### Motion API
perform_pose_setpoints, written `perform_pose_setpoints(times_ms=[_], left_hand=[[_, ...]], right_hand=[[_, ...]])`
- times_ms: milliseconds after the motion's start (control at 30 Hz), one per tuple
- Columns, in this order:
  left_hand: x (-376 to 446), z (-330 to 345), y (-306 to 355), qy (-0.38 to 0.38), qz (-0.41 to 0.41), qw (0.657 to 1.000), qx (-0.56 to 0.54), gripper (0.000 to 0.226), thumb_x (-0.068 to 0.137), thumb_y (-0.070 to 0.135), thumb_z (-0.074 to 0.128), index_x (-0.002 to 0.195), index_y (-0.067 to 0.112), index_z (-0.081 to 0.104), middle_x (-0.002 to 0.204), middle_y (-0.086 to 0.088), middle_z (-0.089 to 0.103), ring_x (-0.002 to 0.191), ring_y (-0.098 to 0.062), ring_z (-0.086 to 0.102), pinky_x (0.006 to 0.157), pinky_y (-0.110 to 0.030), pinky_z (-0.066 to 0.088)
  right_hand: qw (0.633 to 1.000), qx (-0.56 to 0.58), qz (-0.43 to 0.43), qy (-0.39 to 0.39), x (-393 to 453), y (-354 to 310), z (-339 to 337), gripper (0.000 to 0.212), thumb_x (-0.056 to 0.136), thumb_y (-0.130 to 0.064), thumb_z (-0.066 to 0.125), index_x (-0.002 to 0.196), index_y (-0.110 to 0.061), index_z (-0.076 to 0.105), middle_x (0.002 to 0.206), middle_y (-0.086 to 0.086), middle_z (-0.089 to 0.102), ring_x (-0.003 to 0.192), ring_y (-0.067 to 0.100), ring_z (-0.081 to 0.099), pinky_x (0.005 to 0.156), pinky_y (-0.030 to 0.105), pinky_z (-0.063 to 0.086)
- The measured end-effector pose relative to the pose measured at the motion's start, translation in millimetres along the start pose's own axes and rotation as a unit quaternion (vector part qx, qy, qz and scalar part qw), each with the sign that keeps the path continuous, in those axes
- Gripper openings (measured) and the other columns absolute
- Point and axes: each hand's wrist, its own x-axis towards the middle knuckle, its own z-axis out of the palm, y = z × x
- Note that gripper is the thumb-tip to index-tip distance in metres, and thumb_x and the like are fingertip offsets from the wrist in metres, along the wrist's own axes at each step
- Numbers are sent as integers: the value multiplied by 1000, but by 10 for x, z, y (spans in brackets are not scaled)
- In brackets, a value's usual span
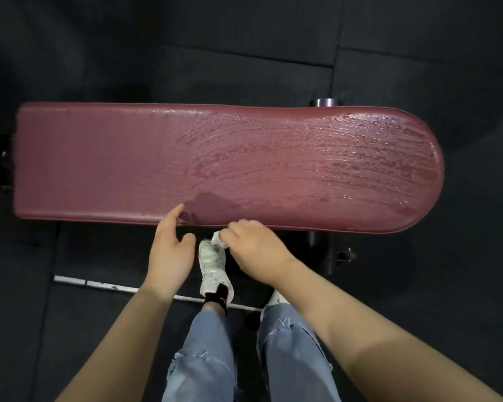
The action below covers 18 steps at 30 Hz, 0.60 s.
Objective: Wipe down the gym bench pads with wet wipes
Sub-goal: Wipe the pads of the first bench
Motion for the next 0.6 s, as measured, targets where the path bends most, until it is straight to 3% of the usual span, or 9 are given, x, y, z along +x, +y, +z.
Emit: perform_pose_setpoints(times_ms=[67, 200, 267, 333, 400, 467, 533, 600], left_hand=[[21, -73, -36, 6, 7, 1000, 4, 64, 91, 4, 47, 148, 33, 39, 146, 17, 40, 134, 0, 37, 99, -13, 26], [42, -138, -47, 1, 4, 1000, 2, 64, 92, 2, 47, 148, 32, 40, 140, 20, 37, 128, 3, 36, 99, -13, 26], [54, -153, -30, -8, 15, 1000, 13, 64, 91, 2, 48, 147, 31, 40, 139, 21, 37, 127, 6, 34, 103, -12, 25], [96, -180, -27, -14, 26, 999, 25, 65, 90, 1, 49, 147, 30, 40, 139, 21, 37, 130, 4, 32, 110, -20, 25], [149, -220, -39, -22, 27, 999, 29, 65, 90, 2, 48, 147, 32, 40, 143, 20, 37, 134, 3, 31, 113, -24, 25], [198, -238, -52, -32, 35, 998, 37, 65, 90, 1, 48, 147, 31, 40, 146, 19, 38, 138, 0, 29, 116, -27, 24], [231, -246, -55, -38, 49, 997, 50, 64, 90, 0, 48, 147, 30, 41, 145, 21, 37, 139, 0, 27, 117, -26, 22], [260, -257, -41, -41, 54, 996, 54, 64, 90, 1, 48, 146, 30, 41, 143, 24, 37, 138, 2, 27, 116, -23, 22]], right_hand=[[999, -26, -17, 30, 142, 83, -62, 18, 73, -5, 67, 90, -7, 62, 80, 11, 58, 72, 31, 56, 63, 38, 42], [969, -111, -140, -168, 547, 252, -117, 29, 89, -17, 52, 117, -14, 58, 105, 4, 60, 99, 27, 54, 82, 36, 38], [947, -140, -206, -203, 702, 336, -166, 34, 89, -17, 52, 122, -14, 57, 109, 3, 62, 101, 26, 56, 83, 35, 41], [954, -95, -209, -192, 822, 390, -232, 29, 85, -14, 56, 113, -15, 61, 104, 4, 64, 97, 28, 59, 81, 37, 44], [981, -27, -132, -138, 1037, 495, -380, 22, 81, -11, 58, 100, -18, 65, 97, 5, 67, 91, 30, 61, 77, 37, 47], [999, -41, -21, -10, 1407, 724, -597, 12, 82, -11, 56, 92, -16, 63, 94, 11, 67, 88, 34, 62, 70, 37, 47], [988, -87, 103, 81, 1809, 1002, -822, 8, 88, -12, 52, 94, -11, 57, 97, 16, 64, 90, 39, 60, 69, 40, 45], [967, -82, 216, 104, 2077, 1193, -918, 15, 89, -7, 48, 101, -6, 56, 103, 17, 63, 94, 39, 58, 70, 39, 42]])
